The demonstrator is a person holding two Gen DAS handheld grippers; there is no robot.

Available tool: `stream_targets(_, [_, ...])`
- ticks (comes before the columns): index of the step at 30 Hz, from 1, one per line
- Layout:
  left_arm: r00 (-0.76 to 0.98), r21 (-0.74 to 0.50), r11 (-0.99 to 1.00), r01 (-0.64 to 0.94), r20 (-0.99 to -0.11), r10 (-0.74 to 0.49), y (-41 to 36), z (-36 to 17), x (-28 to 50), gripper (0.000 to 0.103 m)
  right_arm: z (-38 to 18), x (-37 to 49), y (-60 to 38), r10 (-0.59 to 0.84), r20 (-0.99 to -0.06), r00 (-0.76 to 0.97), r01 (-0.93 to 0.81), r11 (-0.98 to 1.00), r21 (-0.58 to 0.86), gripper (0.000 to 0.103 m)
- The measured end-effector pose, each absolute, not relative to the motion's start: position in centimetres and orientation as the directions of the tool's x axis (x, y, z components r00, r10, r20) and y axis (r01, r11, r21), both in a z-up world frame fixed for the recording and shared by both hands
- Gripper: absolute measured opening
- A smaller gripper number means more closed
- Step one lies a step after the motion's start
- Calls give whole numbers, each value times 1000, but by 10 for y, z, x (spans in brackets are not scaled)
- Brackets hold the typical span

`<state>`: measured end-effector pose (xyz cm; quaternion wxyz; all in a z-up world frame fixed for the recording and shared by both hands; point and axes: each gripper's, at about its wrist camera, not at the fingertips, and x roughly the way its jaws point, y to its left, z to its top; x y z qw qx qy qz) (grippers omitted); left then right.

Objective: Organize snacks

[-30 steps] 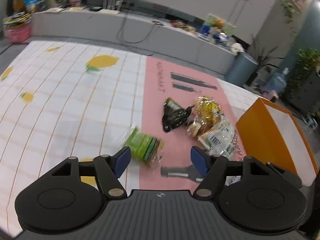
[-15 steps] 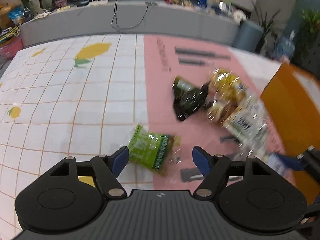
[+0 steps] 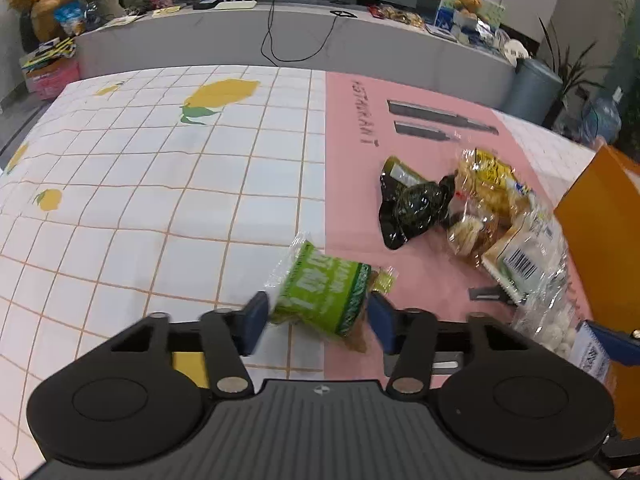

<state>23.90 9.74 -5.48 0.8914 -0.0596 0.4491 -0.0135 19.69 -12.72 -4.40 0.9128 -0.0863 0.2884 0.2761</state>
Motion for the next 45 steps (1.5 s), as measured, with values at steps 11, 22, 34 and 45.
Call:
stream_targets(11, [588,-165,986,-10,-799,-128,94,-58,237,50,-40,193,-126,462,-560,688,-555,832,5,57])
stream_targets(22, [621,-236,972,-9,-763,-180,99,-39,227,43,-21,189,-138,481,-502,718,-534,844,46,57])
stream_targets(34, [644,-353,936,3,-716,-272,102,-15,207,40,7,179,-157,486,-433,760,-506,859,76,57])
stream_targets(45, [665,-443,890,110,-633,-397,80,16,198,38,62,167,-246,321,-361,876,-314,946,80,58])
